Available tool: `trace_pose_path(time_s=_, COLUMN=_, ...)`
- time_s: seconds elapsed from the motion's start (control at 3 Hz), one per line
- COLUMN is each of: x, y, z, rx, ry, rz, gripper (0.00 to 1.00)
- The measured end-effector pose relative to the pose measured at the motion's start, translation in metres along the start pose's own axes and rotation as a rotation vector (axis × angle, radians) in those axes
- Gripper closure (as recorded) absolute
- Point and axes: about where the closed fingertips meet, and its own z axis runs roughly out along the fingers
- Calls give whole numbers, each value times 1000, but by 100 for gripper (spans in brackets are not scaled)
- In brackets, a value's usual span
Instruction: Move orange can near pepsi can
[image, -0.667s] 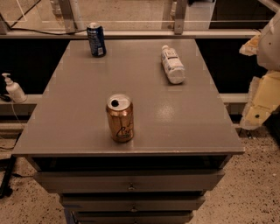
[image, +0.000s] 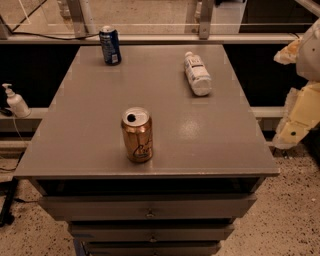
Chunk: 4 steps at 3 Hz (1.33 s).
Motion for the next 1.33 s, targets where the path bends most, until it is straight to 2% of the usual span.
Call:
trace_pose_path(time_s=0.33, x=-1, y=10, z=17, rx=-20, ry=-126, rz=40, gripper=0)
trace_pose_path(time_s=0.67, x=-22, y=25, z=40, rx=-41, ry=-307, rz=66, gripper=0)
trace_pose_path(time_s=1.33, x=-94, y=54, z=89, rx=-100, ry=-650, rz=131, gripper=0)
